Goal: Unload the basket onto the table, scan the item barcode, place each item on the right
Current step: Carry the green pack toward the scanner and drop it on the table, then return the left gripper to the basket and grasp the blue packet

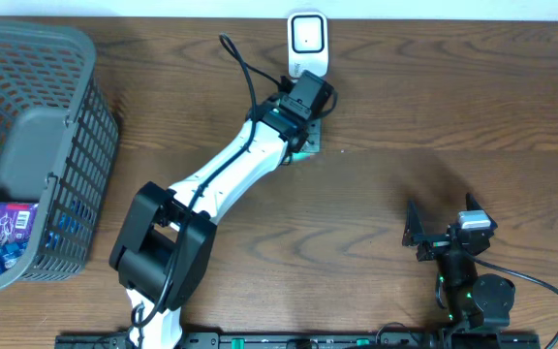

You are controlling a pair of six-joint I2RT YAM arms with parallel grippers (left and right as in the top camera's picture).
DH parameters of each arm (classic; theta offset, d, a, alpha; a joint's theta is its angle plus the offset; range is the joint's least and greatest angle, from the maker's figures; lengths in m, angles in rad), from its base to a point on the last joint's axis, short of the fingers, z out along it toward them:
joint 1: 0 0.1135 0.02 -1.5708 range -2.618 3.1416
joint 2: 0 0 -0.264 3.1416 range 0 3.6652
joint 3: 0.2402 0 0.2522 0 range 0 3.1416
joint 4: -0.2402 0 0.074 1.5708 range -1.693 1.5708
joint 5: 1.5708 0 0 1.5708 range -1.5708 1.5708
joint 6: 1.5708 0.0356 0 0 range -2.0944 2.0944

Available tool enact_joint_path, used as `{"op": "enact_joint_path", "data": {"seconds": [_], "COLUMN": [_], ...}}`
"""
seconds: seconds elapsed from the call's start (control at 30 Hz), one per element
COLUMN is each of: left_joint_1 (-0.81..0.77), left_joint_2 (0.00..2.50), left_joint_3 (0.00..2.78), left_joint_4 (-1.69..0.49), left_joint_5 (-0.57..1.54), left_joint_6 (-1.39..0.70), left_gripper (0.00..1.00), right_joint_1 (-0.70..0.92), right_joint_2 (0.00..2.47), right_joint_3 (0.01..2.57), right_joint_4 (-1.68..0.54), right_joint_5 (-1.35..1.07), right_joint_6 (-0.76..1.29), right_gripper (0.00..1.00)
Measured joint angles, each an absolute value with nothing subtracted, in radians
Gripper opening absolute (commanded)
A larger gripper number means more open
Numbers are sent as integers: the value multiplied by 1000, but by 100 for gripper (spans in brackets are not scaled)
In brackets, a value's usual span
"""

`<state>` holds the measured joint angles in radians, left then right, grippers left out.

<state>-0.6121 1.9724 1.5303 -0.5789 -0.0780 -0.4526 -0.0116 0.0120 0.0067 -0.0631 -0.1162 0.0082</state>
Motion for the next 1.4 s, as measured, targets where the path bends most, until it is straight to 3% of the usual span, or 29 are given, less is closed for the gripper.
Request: {"op": "enact_joint_path", "data": {"seconds": [0.2,0.4,0.6,0.8,1.03,1.1,1.17,1.4], "left_joint_1": [-605,-515,-247,168,513,548,567,571], "left_joint_2": [1925,1655,1338,1167,1260,1320,1396,1579], "left_joint_3": [1530,1528,1537,1543,1539,1534,1532,1528], "left_joint_4": [-595,-593,-596,-706,-916,-986,-1044,-1164], "left_joint_5": [-77,-76,-105,-217,-268,-269,-268,-224], "left_joint_6": [-455,-445,-368,-336,-539,-606,-655,-704], "left_gripper": [84,84,84,84,84,85,98,98], "right_joint_1": [-12,-12,-12,-12,-12,-12,-12,-12], "right_joint_2": [12,12,12,12,12,12,12,12], "right_joint_3": [7,7,7,7,7,7,7,7], "right_joint_4": [-63,-63,-64,-64,-64,-64,-63,-64], "right_joint_5": [-116,-116,-116,-115,-116,-116,-116,-116], "right_joint_6": [8,8,8,8,8,8,8,8], "right_gripper": [99,99,99,99,99,99,99,99]}}
